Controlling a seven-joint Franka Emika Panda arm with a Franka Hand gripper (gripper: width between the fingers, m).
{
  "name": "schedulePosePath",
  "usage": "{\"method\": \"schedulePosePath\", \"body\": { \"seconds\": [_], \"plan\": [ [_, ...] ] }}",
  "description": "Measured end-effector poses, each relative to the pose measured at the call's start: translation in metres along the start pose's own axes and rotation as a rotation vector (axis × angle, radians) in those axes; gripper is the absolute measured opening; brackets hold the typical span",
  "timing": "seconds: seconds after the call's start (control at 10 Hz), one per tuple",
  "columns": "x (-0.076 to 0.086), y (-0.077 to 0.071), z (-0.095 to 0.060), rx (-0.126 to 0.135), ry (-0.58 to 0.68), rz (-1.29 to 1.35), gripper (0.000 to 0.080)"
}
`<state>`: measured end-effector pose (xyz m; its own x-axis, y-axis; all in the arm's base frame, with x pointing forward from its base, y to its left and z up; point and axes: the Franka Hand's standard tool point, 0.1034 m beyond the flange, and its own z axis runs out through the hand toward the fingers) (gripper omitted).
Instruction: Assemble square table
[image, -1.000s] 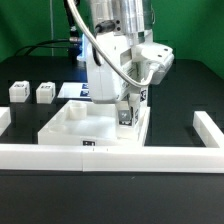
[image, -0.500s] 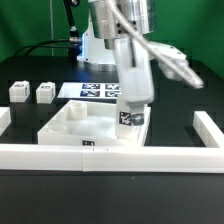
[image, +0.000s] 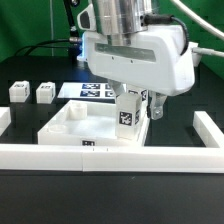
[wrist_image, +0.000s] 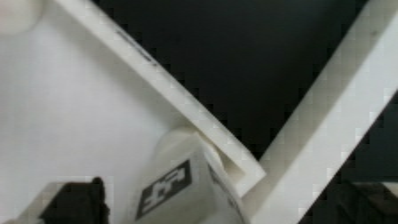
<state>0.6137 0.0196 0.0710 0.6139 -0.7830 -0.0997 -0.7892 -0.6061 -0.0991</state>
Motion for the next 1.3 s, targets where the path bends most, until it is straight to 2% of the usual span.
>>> {"method": "schedulePosePath", "body": {
  "seconds": [0.1,0.3,0.5,0.6,0.7,0.8,0.9,1.1,1.3],
  "plan": [
    [0.006,0.002,-0.004,-0.037,0.019,-0.203,0.0649],
    [0.01,0.001,-0.004,-0.079,0.044,-0.475,0.0649],
    [0.011,0.002,-0.005,-0.079,0.043,-0.495,0.0649],
    [0.011,0.002,-0.005,-0.08,0.043,-0.495,0.056],
    [0.011,0.002,-0.005,-0.08,0.043,-0.495,0.0424],
    [0.011,0.002,-0.005,-0.08,0.043,-0.495,0.0424],
    [0.011,0.002,-0.005,-0.08,0.043,-0.495,0.0291],
    [0.012,0.003,-0.005,-0.08,0.043,-0.494,0.0291],
    [0.029,0.015,-0.008,-0.071,0.087,-0.42,0.0291]
  ]
}}
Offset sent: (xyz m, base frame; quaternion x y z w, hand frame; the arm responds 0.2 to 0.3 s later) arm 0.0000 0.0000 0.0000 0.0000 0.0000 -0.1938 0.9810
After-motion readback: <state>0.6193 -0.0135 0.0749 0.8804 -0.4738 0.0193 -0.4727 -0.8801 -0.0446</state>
